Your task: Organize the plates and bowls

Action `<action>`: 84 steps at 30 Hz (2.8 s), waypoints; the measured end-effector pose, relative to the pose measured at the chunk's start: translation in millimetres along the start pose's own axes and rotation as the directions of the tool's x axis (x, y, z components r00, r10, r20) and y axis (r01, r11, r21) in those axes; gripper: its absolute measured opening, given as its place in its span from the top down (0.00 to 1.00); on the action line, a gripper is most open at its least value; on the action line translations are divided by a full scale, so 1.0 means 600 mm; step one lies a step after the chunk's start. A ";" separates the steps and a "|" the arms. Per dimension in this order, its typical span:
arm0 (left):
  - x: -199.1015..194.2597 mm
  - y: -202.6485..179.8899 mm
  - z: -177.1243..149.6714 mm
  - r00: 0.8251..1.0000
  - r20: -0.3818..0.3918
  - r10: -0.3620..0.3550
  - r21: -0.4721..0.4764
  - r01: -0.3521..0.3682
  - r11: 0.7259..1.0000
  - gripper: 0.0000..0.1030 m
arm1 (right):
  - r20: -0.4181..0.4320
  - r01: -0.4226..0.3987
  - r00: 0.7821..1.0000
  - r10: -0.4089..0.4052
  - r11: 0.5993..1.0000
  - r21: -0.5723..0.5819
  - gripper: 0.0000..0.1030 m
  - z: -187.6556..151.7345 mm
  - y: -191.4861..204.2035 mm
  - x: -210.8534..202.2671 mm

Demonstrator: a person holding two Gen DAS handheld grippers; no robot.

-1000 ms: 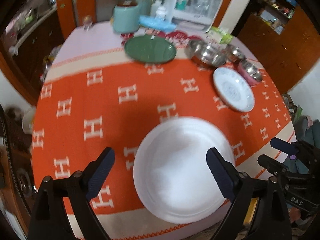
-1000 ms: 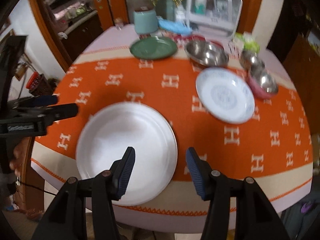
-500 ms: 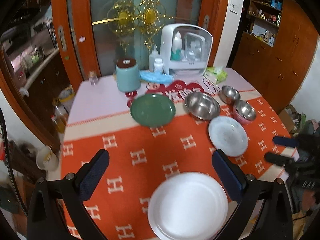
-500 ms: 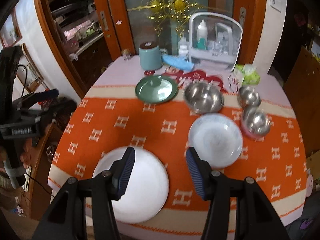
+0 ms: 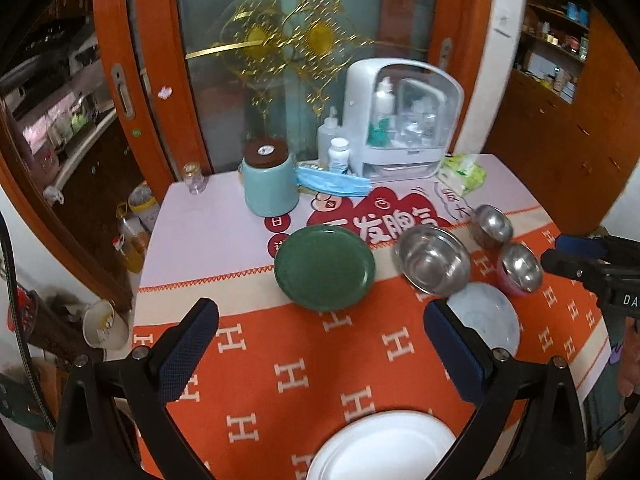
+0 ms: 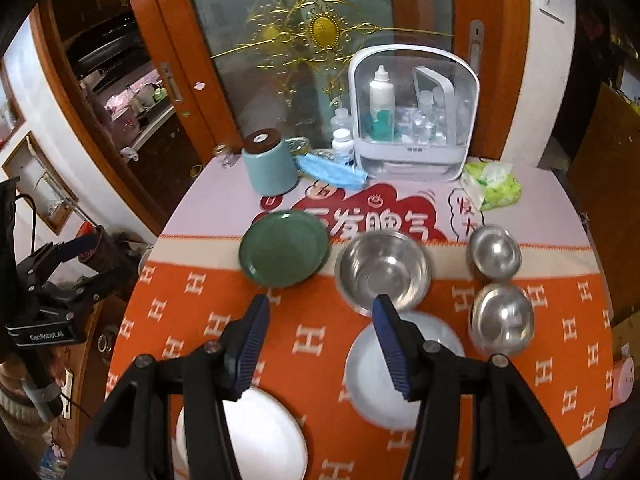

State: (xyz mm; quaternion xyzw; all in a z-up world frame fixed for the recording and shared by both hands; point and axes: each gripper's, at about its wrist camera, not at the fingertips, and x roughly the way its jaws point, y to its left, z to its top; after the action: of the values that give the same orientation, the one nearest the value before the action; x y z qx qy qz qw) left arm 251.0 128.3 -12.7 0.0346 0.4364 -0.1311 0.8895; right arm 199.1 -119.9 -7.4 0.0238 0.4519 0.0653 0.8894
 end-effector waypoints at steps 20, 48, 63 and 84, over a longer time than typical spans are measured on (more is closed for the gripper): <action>0.408 0.146 0.020 0.951 -0.303 -0.061 -0.326 -0.043 0.944 0.07 | -0.317 -0.078 0.944 0.094 0.995 0.064 0.66 0.117 -0.020 0.452; 0.557 0.141 -0.004 0.856 -0.469 -0.218 -0.338 0.054 0.939 0.74 | -0.482 -0.043 0.875 0.055 0.998 0.035 0.87 0.112 0.005 0.599; 0.520 0.155 -0.013 0.865 -0.460 -0.202 -0.353 0.031 0.935 0.82 | -0.455 -0.086 0.884 0.106 0.994 0.064 0.91 0.121 0.020 0.568; 0.248 0.091 -0.083 0.880 -0.412 -0.238 -0.284 0.124 0.951 0.82 | -0.396 -0.155 0.894 0.209 0.974 0.164 0.93 0.009 0.019 0.323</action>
State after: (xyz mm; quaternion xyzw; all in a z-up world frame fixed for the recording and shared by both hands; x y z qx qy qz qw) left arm 314.2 159.5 -163.3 -0.0897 0.6407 -0.1471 0.7482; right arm 315.1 -81.7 -158.3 0.1086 0.6276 0.1228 0.7611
